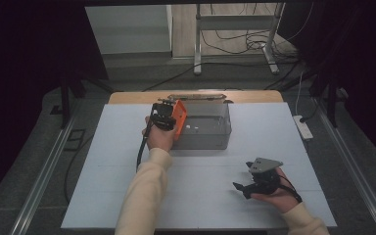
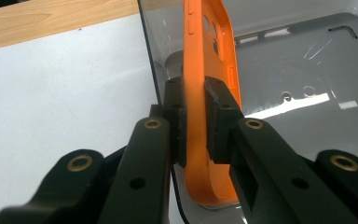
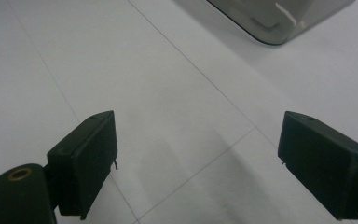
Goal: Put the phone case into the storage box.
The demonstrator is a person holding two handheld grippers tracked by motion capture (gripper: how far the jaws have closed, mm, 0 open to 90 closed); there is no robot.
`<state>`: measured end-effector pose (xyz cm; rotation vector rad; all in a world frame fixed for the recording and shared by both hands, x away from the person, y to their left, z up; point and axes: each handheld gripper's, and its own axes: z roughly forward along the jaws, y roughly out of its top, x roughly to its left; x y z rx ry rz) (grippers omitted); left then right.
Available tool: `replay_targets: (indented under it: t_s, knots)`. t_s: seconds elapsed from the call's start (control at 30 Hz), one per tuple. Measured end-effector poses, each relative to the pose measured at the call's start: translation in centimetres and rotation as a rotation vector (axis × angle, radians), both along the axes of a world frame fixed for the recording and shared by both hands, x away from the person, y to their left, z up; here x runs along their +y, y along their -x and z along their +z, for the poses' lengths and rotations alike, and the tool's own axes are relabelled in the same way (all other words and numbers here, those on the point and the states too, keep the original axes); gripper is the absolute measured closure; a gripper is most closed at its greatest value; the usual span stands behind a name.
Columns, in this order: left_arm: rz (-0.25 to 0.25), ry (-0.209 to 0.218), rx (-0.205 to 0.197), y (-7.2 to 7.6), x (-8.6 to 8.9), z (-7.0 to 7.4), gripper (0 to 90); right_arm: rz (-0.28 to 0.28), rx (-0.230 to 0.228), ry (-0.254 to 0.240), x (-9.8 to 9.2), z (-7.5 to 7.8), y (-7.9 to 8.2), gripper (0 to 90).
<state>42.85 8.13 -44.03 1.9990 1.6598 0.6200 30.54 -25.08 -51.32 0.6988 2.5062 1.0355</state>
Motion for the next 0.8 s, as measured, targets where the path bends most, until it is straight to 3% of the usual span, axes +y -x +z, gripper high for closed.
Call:
replay_targets:
  t_s: [0.8]
  knots:
    - [0.097, -0.082, 0.008, -0.1, -1.9, 0.3, 80.7, 0.028, 0.000, -0.049, -0.4, 0.7, -0.8, 12.0]
